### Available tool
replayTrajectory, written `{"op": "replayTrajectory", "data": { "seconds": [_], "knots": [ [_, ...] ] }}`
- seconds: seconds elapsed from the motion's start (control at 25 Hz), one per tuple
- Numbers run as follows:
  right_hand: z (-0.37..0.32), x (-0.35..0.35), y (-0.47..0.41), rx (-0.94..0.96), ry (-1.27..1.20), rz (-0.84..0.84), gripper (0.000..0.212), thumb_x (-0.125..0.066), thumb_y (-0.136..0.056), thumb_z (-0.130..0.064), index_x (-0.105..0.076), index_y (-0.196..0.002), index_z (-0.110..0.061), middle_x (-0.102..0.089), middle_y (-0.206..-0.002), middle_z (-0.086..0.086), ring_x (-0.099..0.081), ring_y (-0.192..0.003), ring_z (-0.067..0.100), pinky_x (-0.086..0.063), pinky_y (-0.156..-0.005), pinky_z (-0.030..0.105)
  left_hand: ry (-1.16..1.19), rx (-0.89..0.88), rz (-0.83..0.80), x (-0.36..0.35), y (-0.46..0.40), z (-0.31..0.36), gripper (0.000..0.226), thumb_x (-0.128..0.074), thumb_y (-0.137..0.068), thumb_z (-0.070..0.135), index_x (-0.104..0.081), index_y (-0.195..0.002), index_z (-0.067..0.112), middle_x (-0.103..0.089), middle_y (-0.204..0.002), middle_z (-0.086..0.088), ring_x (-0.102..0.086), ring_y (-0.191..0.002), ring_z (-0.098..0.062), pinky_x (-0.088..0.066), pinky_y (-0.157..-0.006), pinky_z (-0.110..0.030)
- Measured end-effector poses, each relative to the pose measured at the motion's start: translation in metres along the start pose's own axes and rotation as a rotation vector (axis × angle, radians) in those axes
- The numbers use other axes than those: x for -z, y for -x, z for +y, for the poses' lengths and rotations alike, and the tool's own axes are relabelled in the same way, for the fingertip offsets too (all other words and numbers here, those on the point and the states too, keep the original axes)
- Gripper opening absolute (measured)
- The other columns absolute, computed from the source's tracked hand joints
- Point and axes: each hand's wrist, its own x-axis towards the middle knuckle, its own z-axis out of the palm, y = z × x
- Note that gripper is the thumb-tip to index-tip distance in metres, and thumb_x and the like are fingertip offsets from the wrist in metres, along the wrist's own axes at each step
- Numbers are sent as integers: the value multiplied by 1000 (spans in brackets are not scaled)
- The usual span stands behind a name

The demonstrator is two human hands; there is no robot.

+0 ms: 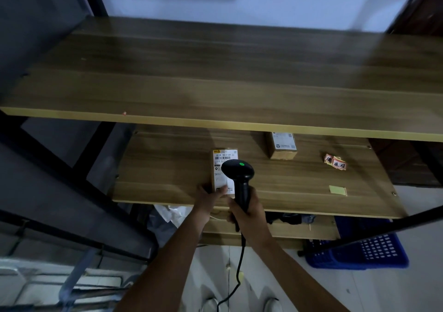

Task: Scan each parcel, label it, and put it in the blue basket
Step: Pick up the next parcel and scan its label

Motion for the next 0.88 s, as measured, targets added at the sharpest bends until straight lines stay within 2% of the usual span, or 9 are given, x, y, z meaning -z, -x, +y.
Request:
{"op": "replayTrajectory", "data": {
  "seconds": [0.08,0.28,0.44,0.56,0.6,0.68,0.76,0.88],
  "knots": [
    [-1,1,0,-12,-3,-5,17,-58,-91,0,-46,-97,-11,-51,-66,4,-56,-48,13,-49,-48,22,-20,-18,-2,0,-1,0,49,-86,-69,27,-69,-108,3,-75,-98,-12,-72,-92,-27,-57,-84,-40],
    [-3,1,1,-22,12,-18,16,-58,-92,-3,-46,-99,-10,-51,-70,7,-56,-50,11,-49,-49,20,-44,-33,7,-2,-2,0,41,-83,-73,21,-68,-105,1,-75,-94,-10,-72,-88,-24,-53,-68,-27],
    [-4,1,0,-13,-10,1,17,-58,-91,-1,-46,-99,-11,-49,-69,9,-54,-48,11,-48,-48,20,5,-7,-1,-3,-4,-1,45,-82,-74,18,-66,-112,0,-73,-104,-16,-71,-95,-27,-56,-80,-36],
    [-4,2,0,-16,-7,-8,16,-58,-91,-2,-46,-99,-7,-48,-70,10,-54,-48,9,-47,-47,18,8,2,-3,-3,-4,-3,65,-86,-68,35,-63,-117,-2,-70,-111,-17,-69,-101,-29,-55,-84,-39],
    [-4,2,0,-12,-1,-13,15,-58,-91,-2,-45,-98,-7,-49,-70,10,-55,-48,8,-47,-48,18,-6,-5,-1,-3,-5,-3,65,-87,-67,34,-64,-115,-2,-71,-109,-18,-69,-98,-29,-56,-79,-35],
    [-4,1,0,1,22,-14,16,-58,-91,-2,-45,-94,-10,-50,-69,8,-55,-48,9,-47,-48,19,-24,-21,15,-3,-4,-2,46,-84,-72,20,-68,-109,-3,-73,-100,-16,-71,-86,-24,-55,-67,-23],
    [-4,1,0,8,25,-8,16,-58,-91,-2,-45,-94,-11,-49,-67,7,-54,-48,11,-47,-48,19,-29,-26,27,-5,0,1,39,-82,-74,14,-69,-107,-3,-73,-95,-13,-70,-78,-17,-53,-61,-18],
    [-4,1,0,8,2,-4,18,-58,-91,-1,-46,-96,-12,-49,-65,11,-52,-47,14,-46,-47,21,-9,-3,39,-4,1,1,56,-87,-67,25,-66,-112,0,-73,-102,-15,-72,-87,-21,-57,-74,-31]
  ]
}}
